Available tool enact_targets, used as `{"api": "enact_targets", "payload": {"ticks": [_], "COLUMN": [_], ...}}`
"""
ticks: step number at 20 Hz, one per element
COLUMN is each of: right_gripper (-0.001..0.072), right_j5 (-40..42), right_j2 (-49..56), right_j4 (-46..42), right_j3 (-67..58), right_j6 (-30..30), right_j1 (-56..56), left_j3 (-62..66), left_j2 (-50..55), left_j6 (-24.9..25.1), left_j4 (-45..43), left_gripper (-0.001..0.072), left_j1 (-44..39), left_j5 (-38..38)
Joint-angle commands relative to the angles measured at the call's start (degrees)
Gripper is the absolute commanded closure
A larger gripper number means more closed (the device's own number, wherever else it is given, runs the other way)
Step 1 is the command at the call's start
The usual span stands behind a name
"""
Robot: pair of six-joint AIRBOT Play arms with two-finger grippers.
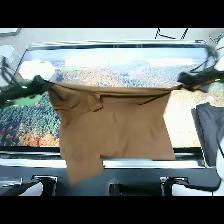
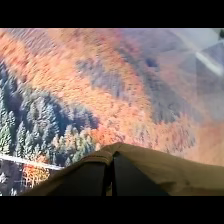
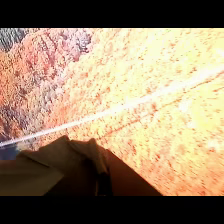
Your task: Fold the clothes and pants, and hang the long-sleeved shirts on hangers.
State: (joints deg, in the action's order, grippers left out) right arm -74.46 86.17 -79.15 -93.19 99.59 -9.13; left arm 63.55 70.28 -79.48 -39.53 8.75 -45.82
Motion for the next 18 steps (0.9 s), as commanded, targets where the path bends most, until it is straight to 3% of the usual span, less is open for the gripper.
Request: {"api": "enact_targets", "payload": {"ticks": [1, 5, 6, 7, 8, 9, 12, 13, 15, 18], "right_gripper": [0.0677, 0.0676, 0.0664, 0.0504, 0.0242, 0.0116, 0.0113, 0.0113, 0.0114, 0.0114], "right_j5": [15.2, 19.9, 18.4, 15.6, 12.4, 7.3, -13.3, -16.9, -15.9, -12.0], "right_j2": [9.2, 11.1, 11.1, 10.6, 9.9, 8.8, 6.3, 4.7, -0.2, -6.1], "right_j4": [13.8, 15.5, 15.5, 15.5, 15.0, 13.4, 6.7, 5.2, 4.1, 3.8], "right_j3": [2.0, 2.0, 1.9, 1.5, 1.2, 1.2, 3.3, 6.9, 16.9, 28.7], "right_j6": [4.0, 3.9, 3.7, 3.3, 0.2, -2.7, -5.5, -7.2, -8.6, -9.5], "right_j1": [0.0, 0.2, -0.1, -0.9, -2.4, -4.7, -13.1, -15.0, -16.9, -17.1], "left_j3": [-1.8, -0.7, -0.7, -0.5, 0.3, 1.6, 1.6, -0.9, -9.7, -18.2], "left_j2": [11.1, 15.2, 15.3, 15.1, 15.0, 14.9, 14.2, 13.0, 9.8, 8.7], "left_j6": [0.0, 0.0, 0.0, 0.0, 0.0, 0.0, -2.2, -2.2, -0.2, 6.4], "left_j4": [8.9, 9.3, 9.1, 8.6, 7.1, 4.2, -12.1, -17.7, -21.6, -16.9], "left_gripper": [0.0682, 0.0673, 0.0534, 0.0292, 0.0076, 0.0056, 0.0071, 0.014, 0.0219, 0.0219], "left_j1": [-1.4, -1.5, -1.1, 0.0, 2.3, 5.5, 14.2, 15.6, 17.4, 17.9], "left_j5": [9.4, 6.2, 4.2, 1.0, -5.0, -13.2, -35.7, -38.5, -36.3, -31.2]}}
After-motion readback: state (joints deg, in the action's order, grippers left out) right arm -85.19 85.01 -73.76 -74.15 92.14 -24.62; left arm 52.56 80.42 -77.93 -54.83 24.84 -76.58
